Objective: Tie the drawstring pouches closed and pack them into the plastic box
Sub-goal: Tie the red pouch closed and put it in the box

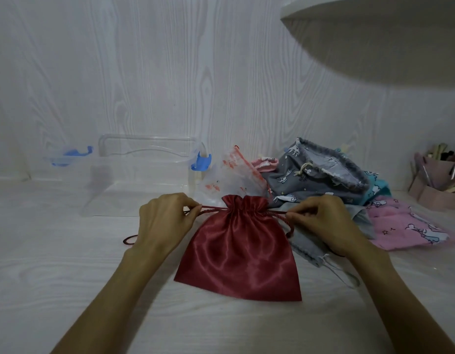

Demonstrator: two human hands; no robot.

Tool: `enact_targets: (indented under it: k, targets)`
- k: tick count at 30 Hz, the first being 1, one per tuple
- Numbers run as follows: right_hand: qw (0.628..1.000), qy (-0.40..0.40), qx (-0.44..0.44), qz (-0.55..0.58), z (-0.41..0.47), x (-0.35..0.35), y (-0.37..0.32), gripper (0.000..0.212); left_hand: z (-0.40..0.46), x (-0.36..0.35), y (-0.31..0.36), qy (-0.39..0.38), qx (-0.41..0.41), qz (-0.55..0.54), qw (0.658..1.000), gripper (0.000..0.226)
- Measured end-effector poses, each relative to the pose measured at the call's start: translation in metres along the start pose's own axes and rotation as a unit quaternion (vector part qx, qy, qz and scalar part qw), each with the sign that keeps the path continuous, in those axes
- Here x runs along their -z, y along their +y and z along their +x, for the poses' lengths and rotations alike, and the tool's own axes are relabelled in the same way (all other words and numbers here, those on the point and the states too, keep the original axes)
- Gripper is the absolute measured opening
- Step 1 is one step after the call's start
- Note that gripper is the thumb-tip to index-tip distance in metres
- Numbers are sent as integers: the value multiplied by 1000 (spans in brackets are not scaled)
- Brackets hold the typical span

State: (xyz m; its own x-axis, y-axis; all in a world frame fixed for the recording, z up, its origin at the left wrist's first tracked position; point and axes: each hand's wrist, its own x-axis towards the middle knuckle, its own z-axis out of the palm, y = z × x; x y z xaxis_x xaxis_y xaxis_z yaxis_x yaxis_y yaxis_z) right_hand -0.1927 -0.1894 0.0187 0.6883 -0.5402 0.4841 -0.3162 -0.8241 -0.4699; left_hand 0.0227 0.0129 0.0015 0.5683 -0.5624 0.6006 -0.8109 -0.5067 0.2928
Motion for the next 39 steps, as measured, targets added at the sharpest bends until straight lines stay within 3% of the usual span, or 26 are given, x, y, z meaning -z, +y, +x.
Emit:
enact_targets:
  k: [6,12,16,19,22,23,26,28,32,36,39]
  targets:
    - [997,47,-48,-32,3,6,8,5,2,-1,-5,37,50,21,998,21]
    - [993,-43,-76,-80,2,-4,8,10,-4,-7,-2,-25,52,90,994,22]
    - [994,-55,-61,-71,2,-8,2,14,-6,-11,9,-15,18,38,999,20]
    - [996,-12,-48,-80,8,-5,-3,33,-8,-8,12,-11,30,12,999,29]
    - [994,52,-25,-87,14,-2,-22,29,-10,-6,11,3,28,4,1000,55]
    - [995,50,-19,-78,14,-3,-31,28,-10,-5,13,13,24,-5,1000,54]
    - [993,-37,10,-111,7,-18,-49,35,-10,2,25,11,43,-25,999,16]
    - [986,-60,43,-150,-3,-30,-51,32,-13,0,30,-65,59,3,996,30]
    - [986,-43,76,-140,-20,-40,-50,25,-19,-11,20,-150,147,-108,972,34]
    - [975,-30,168,-145,-26,-45,-46,21,-15,-17,19,-143,279,-334,889,38]
    - [963,-64,223,-139,-31,-50,-49,23,-9,-21,19,-143,307,-398,853,48]
